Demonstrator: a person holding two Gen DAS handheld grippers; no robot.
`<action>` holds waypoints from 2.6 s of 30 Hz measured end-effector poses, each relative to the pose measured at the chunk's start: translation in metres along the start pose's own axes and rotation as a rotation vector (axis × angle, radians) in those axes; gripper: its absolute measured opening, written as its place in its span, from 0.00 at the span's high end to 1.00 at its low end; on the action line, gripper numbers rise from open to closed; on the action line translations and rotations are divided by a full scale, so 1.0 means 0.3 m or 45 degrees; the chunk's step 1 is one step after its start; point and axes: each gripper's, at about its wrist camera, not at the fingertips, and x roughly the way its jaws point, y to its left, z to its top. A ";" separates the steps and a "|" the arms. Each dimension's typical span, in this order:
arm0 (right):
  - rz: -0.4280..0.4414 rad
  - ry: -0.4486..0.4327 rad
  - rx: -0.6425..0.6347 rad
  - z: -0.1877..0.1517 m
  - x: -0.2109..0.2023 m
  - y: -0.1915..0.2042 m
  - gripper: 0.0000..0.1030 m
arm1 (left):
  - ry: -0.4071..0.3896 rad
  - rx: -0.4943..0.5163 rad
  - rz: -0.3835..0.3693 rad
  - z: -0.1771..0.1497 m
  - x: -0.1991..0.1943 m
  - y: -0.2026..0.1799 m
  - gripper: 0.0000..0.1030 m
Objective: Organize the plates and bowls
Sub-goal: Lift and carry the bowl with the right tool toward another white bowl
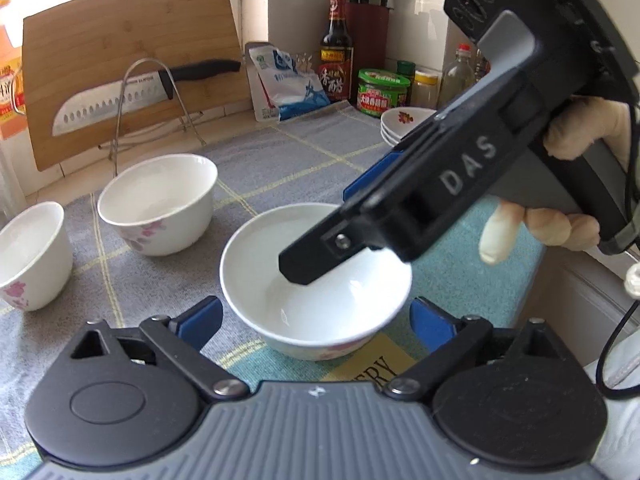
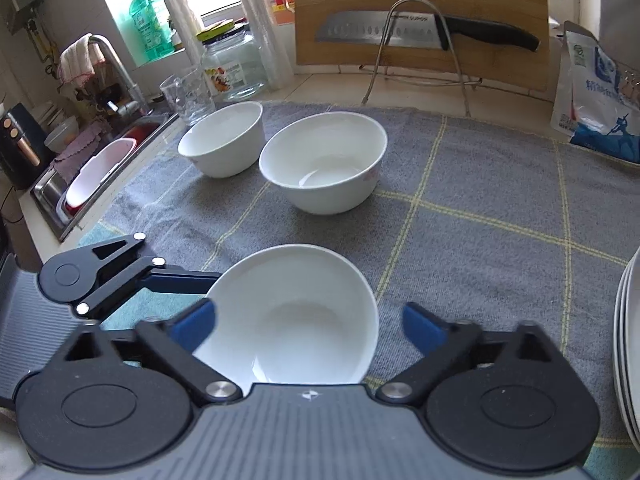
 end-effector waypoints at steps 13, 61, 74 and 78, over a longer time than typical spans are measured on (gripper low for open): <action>-0.084 -0.059 -0.095 0.089 -0.030 0.004 0.00 | -0.078 -0.027 0.175 0.025 -0.118 0.086 0.02; 0.045 0.094 -0.227 0.411 0.334 -0.073 0.07 | -0.065 -0.140 0.190 0.131 0.219 0.352 0.12; 0.117 0.101 -0.187 0.421 0.345 -0.080 0.19 | -0.062 -0.123 0.196 0.131 0.219 0.345 0.12; 0.137 0.104 -0.148 0.425 0.340 -0.090 0.19 | -0.055 -0.115 0.198 0.133 0.219 0.341 0.12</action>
